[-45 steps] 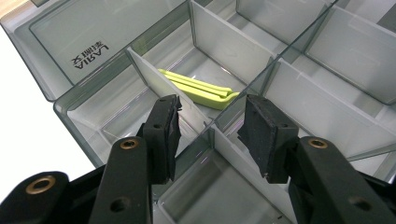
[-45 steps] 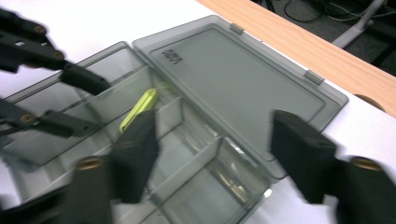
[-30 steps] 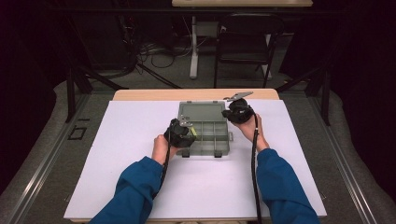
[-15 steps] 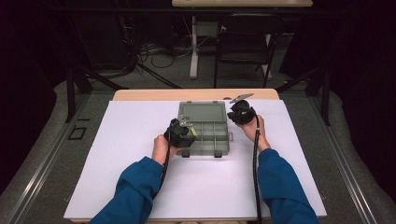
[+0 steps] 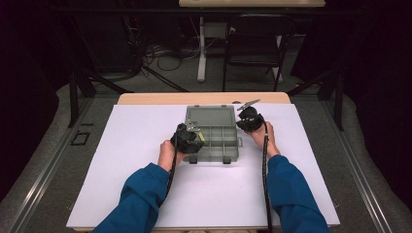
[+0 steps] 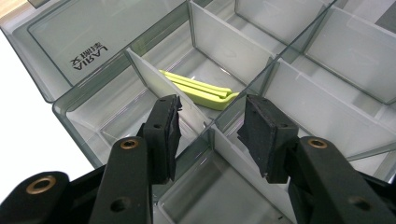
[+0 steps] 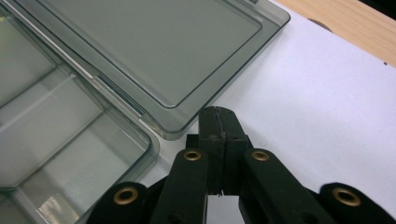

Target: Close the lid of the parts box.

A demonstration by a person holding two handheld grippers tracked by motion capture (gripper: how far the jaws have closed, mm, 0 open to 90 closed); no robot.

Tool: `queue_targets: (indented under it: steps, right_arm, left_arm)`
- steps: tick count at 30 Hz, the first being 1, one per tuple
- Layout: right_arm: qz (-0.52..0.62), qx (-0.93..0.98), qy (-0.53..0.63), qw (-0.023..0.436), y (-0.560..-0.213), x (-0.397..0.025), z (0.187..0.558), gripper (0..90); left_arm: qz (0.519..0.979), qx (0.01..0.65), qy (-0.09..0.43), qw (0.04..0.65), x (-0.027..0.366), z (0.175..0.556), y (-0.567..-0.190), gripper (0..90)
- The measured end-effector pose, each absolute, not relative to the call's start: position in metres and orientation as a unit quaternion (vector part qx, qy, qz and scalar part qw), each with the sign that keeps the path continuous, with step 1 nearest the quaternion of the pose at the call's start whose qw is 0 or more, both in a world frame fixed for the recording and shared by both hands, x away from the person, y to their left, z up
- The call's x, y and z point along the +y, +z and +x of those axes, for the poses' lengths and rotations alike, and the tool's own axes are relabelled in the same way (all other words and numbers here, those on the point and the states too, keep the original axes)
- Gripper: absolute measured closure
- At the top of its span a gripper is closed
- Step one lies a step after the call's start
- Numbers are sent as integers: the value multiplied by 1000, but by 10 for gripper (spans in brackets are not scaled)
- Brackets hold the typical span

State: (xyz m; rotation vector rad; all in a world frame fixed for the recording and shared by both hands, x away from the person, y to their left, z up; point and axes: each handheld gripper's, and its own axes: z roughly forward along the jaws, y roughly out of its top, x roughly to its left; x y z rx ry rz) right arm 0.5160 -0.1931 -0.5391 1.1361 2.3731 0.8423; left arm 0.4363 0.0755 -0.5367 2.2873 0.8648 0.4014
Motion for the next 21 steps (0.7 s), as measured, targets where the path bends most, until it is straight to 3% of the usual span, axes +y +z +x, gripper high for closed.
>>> queue_targets:
  steps: [21]
  right_arm:
    - [413,841,302,176,-551,-194,521,900]
  left_arm:
    - [876,320,150,328,77,438,-537,564]
